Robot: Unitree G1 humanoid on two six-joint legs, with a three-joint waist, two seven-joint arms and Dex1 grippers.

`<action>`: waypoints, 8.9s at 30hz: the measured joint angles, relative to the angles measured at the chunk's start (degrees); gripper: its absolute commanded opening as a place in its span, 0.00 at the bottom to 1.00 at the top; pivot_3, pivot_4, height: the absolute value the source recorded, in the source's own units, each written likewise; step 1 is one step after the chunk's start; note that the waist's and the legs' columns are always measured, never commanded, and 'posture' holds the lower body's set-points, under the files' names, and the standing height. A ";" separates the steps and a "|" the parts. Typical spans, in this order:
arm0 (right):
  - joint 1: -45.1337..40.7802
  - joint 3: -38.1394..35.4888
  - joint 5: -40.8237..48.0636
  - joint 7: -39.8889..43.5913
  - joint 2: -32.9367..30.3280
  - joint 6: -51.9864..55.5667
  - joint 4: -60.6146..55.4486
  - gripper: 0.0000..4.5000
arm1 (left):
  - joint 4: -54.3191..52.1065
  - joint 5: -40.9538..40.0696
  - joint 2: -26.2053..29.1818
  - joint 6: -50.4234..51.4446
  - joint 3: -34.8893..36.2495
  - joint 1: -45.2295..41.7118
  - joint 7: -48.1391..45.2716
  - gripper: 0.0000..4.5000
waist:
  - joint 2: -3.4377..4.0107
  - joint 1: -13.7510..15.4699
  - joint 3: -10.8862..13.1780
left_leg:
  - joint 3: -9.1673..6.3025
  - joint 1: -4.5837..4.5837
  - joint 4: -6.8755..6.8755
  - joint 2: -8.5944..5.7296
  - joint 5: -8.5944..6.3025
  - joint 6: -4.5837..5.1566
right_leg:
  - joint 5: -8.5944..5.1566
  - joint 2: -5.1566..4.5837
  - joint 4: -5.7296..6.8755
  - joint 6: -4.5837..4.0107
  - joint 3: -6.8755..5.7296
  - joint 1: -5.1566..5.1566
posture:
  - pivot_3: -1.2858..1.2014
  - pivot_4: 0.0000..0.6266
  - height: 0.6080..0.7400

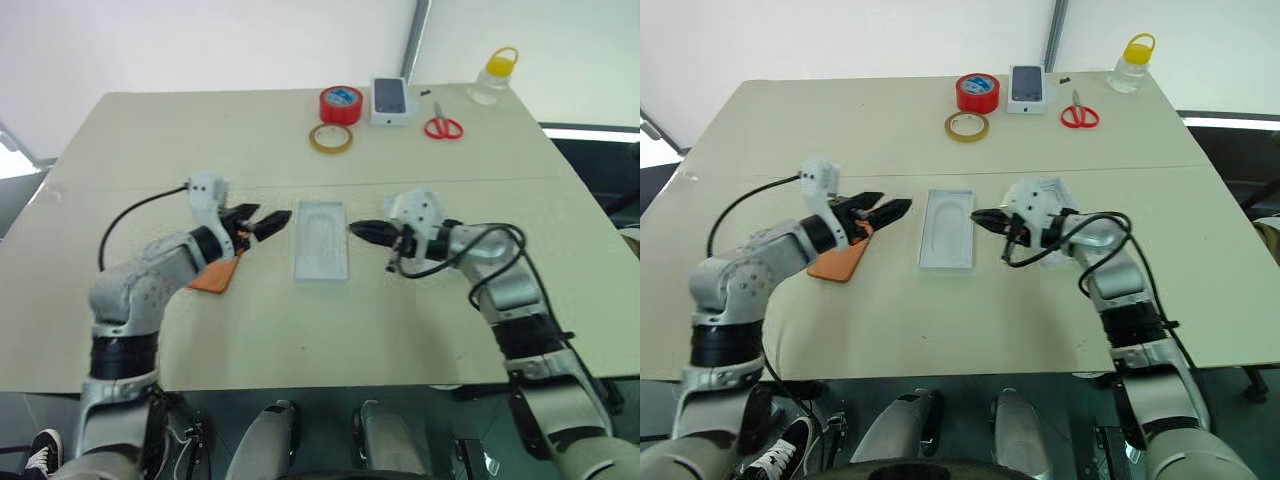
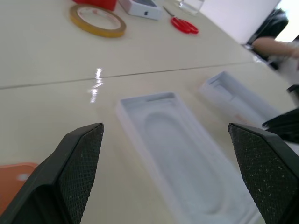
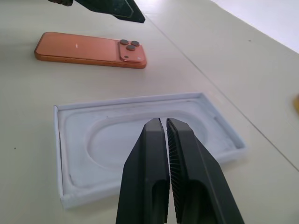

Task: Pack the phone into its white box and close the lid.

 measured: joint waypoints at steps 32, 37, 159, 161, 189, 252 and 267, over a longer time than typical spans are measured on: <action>-14.53 7.87 -17.76 -15.10 14.16 3.15 12.45 0.01 | 25.88 -11.68 9.82 20.94 23.13 -2.63 1.21 1.00 | -0.03 -1.07 0.00 | -0.09 -0.05 0.01 0.01 0.04 -0.06 | 0.01 0.05 0.20 -0.02 -0.05 -0.36 | 0.52 0.24 1.00; -17.21 12.63 -18.27 -12.17 20.12 10.53 12.19 0.01 | 28.57 -9.16 11.53 21.54 15.61 -3.57 -5.88 1.00 | -0.03 -1.38 0.00 | -0.07 -0.05 -0.04 0.00 0.06 -0.11 | 0.01 0.05 0.32 -0.02 0.00 -0.50 | 0.52 0.24 1.00; -1.40 15.03 -13.33 3.47 -0.97 1.18 -4.07 0.57 | 15.94 -28.54 -14.88 32.17 34.71 1.39 10.31 0.00 | -0.04 -0.91 -0.43 | -0.23 -0.13 -0.05 -0.09 0.03 -0.06 | 0.00 -0.01 0.20 -0.01 -0.04 -0.21 | 0.52 0.24 1.00; -1.19 15.02 -13.33 3.25 -0.70 0.41 -2.84 0.35 | 15.91 -28.61 -14.88 32.08 33.89 1.61 10.76 0.00 | -0.05 -0.96 -0.43 | -0.23 -0.13 -0.06 -0.08 0.04 -0.08 | 0.00 -0.01 0.20 -0.02 -0.04 -0.21 | 0.52 0.24 1.00; 3.05 15.50 -13.26 2.60 1.15 12.81 -14.41 0.00 | 15.18 -35.42 -13.11 28.42 30.28 2.16 14.42 0.00 | -0.05 -0.76 -0.43 | -0.26 -0.13 -0.05 -0.07 0.04 -0.08 | 0.00 -0.01 0.13 -0.02 -0.05 -0.18 | 0.52 0.24 1.00; -2.30 4.23 -6.52 -1.38 -5.82 13.08 -3.81 0.88 | 13.50 -32.01 -8.36 26.79 10.11 -1.03 8.55 0.96 | -0.10 0.49 -0.37 | -0.17 -0.11 -0.01 -0.06 0.00 0.00 | 0.00 -0.01 -0.10 -0.02 -0.05 -0.02 | 0.52 0.24 1.00; -3.44 4.25 -7.09 -3.23 -3.29 12.71 -2.02 0.57 | 8.17 -18.00 -3.08 15.18 6.81 -0.52 9.24 0.54 | -0.08 0.38 -0.36 | -0.16 -0.11 -0.07 -0.04 0.01 -0.02 | 0.01 0.00 -0.09 -0.02 -0.04 -0.07 | 0.52 0.24 1.00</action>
